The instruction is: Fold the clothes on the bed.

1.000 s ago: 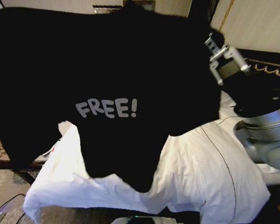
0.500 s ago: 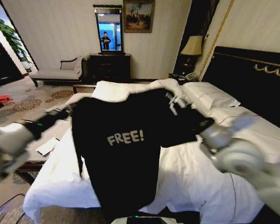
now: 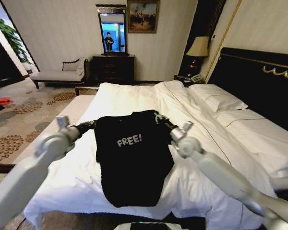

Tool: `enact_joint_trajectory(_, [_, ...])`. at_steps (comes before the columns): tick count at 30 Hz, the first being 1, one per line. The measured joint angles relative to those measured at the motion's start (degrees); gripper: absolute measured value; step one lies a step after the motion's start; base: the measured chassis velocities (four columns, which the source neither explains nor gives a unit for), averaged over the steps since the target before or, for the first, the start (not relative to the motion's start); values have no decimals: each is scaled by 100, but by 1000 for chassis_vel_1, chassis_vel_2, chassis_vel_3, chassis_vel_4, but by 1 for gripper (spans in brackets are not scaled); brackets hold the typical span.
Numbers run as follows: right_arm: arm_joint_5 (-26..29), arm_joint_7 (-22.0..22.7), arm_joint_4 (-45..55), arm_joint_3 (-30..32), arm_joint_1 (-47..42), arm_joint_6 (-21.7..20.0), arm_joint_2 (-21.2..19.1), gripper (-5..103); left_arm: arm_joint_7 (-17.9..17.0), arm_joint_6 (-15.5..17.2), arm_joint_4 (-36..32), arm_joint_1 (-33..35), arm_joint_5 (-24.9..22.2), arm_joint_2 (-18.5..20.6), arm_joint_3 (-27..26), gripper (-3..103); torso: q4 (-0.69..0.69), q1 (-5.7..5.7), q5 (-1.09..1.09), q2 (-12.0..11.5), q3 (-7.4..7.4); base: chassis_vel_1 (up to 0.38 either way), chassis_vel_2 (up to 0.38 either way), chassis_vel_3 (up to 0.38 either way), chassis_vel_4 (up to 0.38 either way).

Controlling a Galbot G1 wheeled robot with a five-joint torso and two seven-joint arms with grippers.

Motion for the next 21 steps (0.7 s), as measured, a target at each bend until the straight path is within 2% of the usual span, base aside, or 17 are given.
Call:
enact_joint_trajectory(2, [-162, -5, -594, -199, 173, 23, 252, 2, 103, -73, 593, -327, 317, -346, 315, 1, 0, 0, 1, 0, -1, 0, 0, 0, 0])
enact_joint_trajectory(3, [-162, -5, -594, -199, 173, 23, 252, 2, 103, -73, 593, -327, 317, -346, 315, 1, 0, 0, 1, 0, -1, 0, 0, 0, 0])
enact_joint_trajectory(7, [-451, -8, -1468, -467, 397, 54, 728, 2, 163, -169, 1409, -696, 647, -878, 635, 1, 2, -1, 1, 0, -1, 0, 0, 0, 0])
enact_joint_trajectory(13, [-676, 16, -1975, -575, 513, 142, 1156, 2, 178, -310, 1836, -791, 937, -1204, 726, 1, 4, -1, 0, 0, -2, 0, 0, 0, 0])
enact_joint_trajectory(20, [-1075, 290, -2550, -661, 625, 316, 1583, 2, 56, -483, 2151, -801, 1148, -1479, 682, 1, 2, -2, 0, 1, -2, 0, 0, 0, 0])
enact_joint_trajectory(21, [-1141, 348, -2592, -660, 630, 373, 1652, -1, -9, -523, 2159, -805, 1181, -1512, 674, 1, 2, -2, 0, 1, -2, 0, 0, 0, 0])
